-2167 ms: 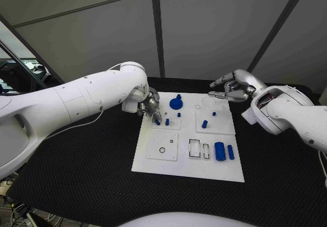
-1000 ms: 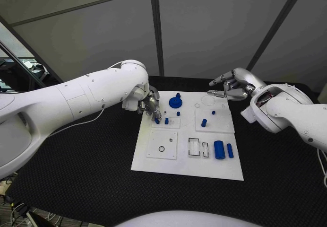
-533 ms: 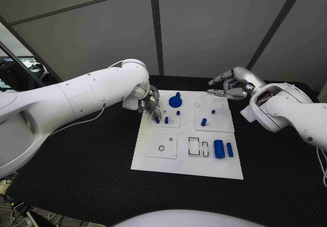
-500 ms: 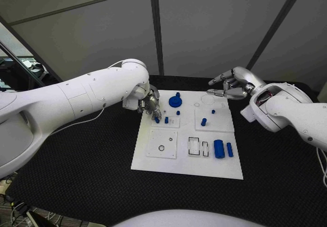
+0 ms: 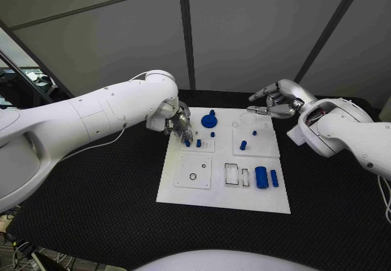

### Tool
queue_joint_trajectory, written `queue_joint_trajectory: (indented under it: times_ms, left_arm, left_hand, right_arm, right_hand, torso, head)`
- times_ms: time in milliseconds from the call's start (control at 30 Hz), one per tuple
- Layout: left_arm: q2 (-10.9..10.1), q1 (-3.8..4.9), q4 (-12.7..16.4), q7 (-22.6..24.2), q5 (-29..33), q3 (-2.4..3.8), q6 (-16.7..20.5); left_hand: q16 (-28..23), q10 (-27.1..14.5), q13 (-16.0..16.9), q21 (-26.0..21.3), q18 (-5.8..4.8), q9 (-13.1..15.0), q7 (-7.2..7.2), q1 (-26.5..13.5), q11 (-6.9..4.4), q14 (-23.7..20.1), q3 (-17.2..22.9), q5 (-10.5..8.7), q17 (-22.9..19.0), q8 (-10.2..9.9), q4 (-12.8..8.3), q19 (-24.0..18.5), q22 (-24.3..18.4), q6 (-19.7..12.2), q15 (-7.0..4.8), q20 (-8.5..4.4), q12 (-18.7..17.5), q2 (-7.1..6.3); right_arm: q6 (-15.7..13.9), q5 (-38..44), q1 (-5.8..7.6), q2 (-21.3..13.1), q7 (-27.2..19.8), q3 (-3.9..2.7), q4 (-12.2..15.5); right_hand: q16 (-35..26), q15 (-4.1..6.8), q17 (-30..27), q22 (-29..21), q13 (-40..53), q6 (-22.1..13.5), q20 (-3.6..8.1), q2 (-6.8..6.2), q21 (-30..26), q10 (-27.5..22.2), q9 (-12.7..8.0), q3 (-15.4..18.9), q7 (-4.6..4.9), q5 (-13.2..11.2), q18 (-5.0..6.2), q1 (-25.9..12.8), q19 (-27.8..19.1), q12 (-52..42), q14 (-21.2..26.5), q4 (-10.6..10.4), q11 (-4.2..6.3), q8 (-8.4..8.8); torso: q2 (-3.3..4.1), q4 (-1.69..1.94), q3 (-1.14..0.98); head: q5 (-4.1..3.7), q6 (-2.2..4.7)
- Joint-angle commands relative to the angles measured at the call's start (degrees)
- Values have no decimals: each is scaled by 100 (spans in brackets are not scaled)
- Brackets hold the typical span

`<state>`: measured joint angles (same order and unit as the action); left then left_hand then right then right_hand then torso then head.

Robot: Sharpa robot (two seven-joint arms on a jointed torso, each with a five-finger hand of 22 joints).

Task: Assemble the parts on the task board

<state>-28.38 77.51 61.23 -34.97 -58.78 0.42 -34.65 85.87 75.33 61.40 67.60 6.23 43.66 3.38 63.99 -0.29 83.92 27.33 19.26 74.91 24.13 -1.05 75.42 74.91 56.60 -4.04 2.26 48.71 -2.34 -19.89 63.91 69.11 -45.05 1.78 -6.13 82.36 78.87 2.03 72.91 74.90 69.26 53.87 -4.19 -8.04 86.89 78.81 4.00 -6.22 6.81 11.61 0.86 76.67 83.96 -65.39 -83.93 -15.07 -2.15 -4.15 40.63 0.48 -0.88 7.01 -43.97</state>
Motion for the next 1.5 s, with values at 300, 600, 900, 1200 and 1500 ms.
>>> queue_joint_trajectory:
  times_ms: [300, 600, 900, 1200, 1500]
  left_arm:
    - [16, -52, 41, -42, 170, -29, -186]
    - [9, -54, 51, -48, 175, -29, -226]
    - [7, -55, 57, -18, 178, -29, -161]
    - [9, -56, 55, -12, 178, -29, -117]
    - [-2, -57, 39, -28, 174, -29, 36]
  left_hand:
    - [51, 103, 39, -14, -58, 36, -118, -132, -124, 464, 243, -186, 1092, -45, -115, 16, 83, 43, -47, -19, 72, -109]
    - [58, 109, 54, -27, -63, 45, -143, -313, -143, 468, 112, -330, 1097, -98, 140, 45, 89, 135, -60, -32, 104, -210]
    - [60, 107, 78, -41, -65, 44, -148, -440, -147, 469, -10, -602, 1099, -162, 321, 64, 95, 203, -67, -39, 142, -302]
    - [61, 103, 102, -61, -68, 56, -148, -492, -147, 470, -163, -1118, 1098, -237, 525, 84, 104, 273, -67, -41, 184, -365]
    - [49, 96, 102, -61, -69, 62, -144, -493, -144, 465, -205, -1225, 1084, -257, 578, 93, 111, 285, -66, -41, 186, -374]
  right_arm:
    - [15, -9, 10, 12, -56, -3, 7]
    - [14, -9, 10, 18, -61, -3, -2]
    - [10, -9, 10, 21, -64, -3, -3]
    - [10, -9, 10, 21, -67, -3, -4]
    - [3, -9, 10, 14, -68, -3, -1]
  right_hand:
    - [-17, 43, 2, 1119, 5, 35, 28, 7, -15, 10, -2, -14, 0, -33, 23, -28, 358, -35, -248, -2, 24, 28]
    - [-17, 43, 2, 1119, 5, 35, 28, 7, -15, 10, -2, -14, 0, -33, 23, -28, 358, -35, -248, -2, 24, 28]
    - [-25, 44, -9, 1111, -2, 35, 28, 8, -22, 7, -3, -15, 0, -32, 26, -26, 353, -29, -245, 4, 24, 30]
    - [-25, 44, -9, 1111, -2, 35, 28, 8, -22, 7, -3, -15, 0, -32, 26, -26, 353, -29, -245, 4, 24, 30]
    - [-25, 44, -9, 1111, -2, 35, 28, 8, -22, 7, -3, -15, 0, -32, 26, -26, 353, -29, -245, 4, 24, 30]
  torso:
    - [0, 7, 2]
    - [1, 2, 2]
    - [1, 3, 1]
    - [-1, 2, 1]
    - [4, 3, 4]
  head:
    - [1, 1]
    - [3, -1]
    - [-4, 1]
    - [-7, -4]
    - [-16, 1]
